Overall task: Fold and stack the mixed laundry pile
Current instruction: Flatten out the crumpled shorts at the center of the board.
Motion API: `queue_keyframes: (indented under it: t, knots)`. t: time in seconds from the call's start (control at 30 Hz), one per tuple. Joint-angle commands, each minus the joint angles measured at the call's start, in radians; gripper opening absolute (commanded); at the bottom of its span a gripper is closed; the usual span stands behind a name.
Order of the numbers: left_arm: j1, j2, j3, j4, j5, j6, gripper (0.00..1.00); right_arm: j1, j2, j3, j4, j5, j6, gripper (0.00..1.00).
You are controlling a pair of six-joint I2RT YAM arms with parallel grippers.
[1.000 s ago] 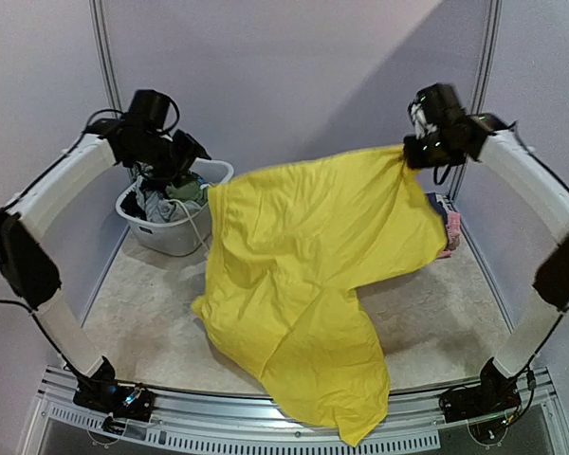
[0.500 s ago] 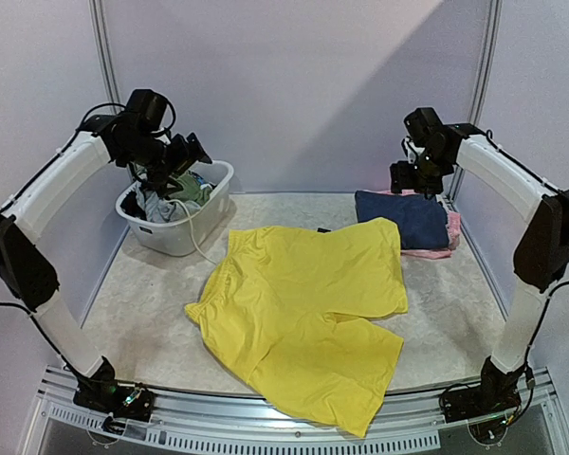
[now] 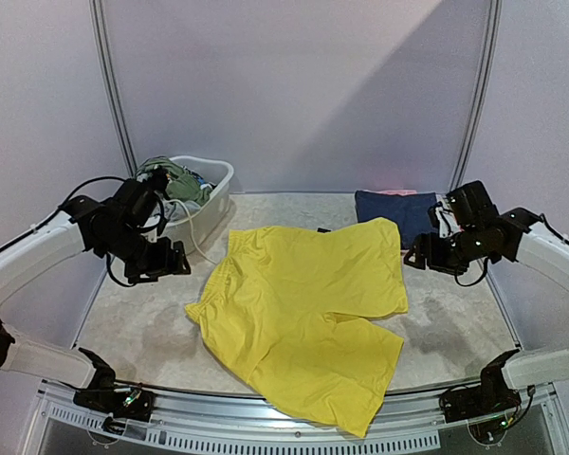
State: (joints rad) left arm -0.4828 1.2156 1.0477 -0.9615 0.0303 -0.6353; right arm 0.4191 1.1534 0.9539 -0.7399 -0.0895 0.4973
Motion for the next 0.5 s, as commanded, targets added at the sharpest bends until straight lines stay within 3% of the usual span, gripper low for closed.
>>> queue_keyframes:
  t: [0.0, 0.37, 0.47]
  knots:
    - [-0.008, -0.057, -0.129, 0.041, 0.049, -0.009, 0.88, 0.004, -0.109, -0.084, 0.025, -0.018, 0.091, 0.75]
    - [0.036, -0.112, -0.296, 0.125, 0.127, -0.058, 0.81, 0.032, -0.207, -0.191, -0.018, -0.136, 0.162, 0.77]
    - [0.060, -0.119, -0.339, 0.197, 0.178, -0.062, 0.80, 0.054, -0.225, -0.195, -0.069, -0.104, 0.219, 0.86]
